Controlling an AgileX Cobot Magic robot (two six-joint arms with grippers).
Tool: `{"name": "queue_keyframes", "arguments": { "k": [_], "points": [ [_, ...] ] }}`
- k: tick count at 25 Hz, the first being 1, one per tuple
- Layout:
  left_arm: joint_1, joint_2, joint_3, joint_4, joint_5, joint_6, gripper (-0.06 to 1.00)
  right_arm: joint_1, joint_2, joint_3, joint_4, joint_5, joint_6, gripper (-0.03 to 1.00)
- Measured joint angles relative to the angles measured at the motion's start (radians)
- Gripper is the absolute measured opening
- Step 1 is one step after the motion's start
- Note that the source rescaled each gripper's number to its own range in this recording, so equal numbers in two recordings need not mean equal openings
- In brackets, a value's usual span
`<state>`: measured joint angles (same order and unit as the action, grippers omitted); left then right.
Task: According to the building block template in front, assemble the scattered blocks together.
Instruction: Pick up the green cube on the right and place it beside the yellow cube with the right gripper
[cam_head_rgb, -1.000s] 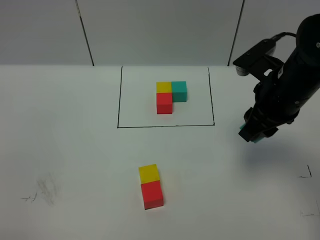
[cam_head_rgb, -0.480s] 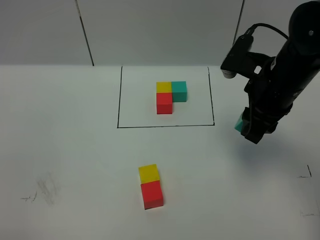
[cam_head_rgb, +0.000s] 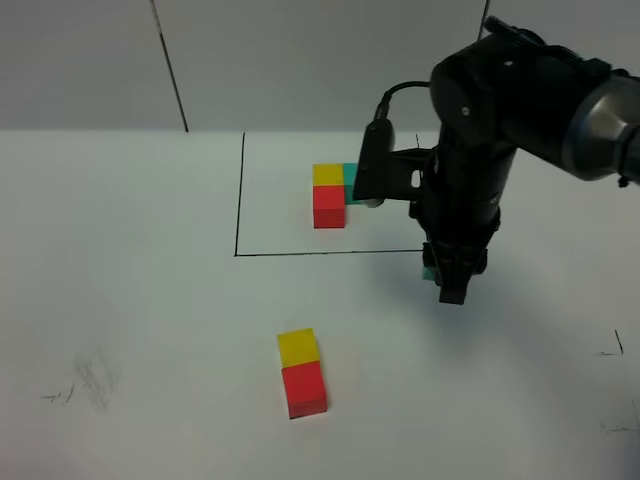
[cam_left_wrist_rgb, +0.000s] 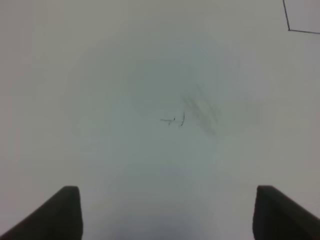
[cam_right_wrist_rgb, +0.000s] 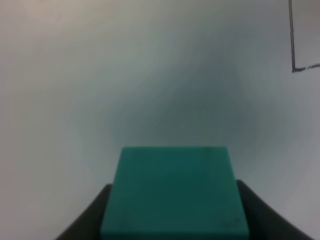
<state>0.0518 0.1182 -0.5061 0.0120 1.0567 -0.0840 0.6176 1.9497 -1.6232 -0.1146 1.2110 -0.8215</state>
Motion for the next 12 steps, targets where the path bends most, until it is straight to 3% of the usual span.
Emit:
{"name": "queue_keyframes", "arguments": {
  "k": [7, 12],
  "points": [
    [0.0, 0.0, 0.0, 0.0, 0.0, 0.0, 1.0, 0.075, 0.06, -0.032, -0.023, 0.004, -0.006, 0.5],
    [0.0, 0.0, 0.0, 0.0, 0.0, 0.0, 1.0, 0.097, 0.066, -0.032, -0.016, 0.005, -0.084, 0.5]
  ]
}}
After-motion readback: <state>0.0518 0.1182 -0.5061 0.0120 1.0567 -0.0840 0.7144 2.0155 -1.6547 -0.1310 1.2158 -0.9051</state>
